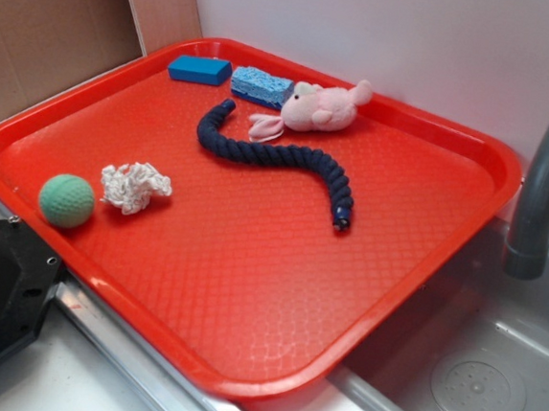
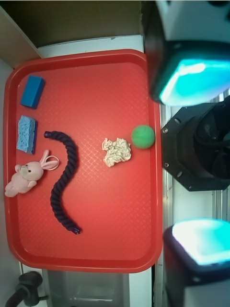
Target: Grab the blue block.
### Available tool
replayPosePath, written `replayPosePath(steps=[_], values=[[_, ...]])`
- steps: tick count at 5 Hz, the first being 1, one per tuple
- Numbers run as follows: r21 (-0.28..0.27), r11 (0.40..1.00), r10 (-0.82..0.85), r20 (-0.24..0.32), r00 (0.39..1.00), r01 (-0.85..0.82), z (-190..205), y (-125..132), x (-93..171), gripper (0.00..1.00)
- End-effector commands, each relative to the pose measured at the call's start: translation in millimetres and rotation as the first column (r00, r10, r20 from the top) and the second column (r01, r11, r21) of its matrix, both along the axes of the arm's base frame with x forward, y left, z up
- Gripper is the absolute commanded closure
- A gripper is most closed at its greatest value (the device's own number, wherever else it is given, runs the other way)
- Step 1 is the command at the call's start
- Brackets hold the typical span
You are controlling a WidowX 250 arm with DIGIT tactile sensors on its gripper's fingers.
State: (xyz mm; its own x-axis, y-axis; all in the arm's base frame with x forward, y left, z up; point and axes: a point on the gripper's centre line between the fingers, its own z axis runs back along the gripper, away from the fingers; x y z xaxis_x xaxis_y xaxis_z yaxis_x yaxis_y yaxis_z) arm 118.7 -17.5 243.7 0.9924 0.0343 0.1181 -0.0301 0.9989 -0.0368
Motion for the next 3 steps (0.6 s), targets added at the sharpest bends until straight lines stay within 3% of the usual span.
replayPosePath(steps=[1, 2, 3], values=[[0.0, 1.0, 0.0, 0.0, 1.0, 0.0, 0.0, 0.0, 0.0, 0.0], [0.066, 0.992, 0.111, -0.041, 0.993, -0.108, -50.0, 30.0, 50.0, 0.0], [0.111, 0.993, 0.024, 0.025, 0.999, -0.027, -84.4, 63.0, 105.2, 0.0]])
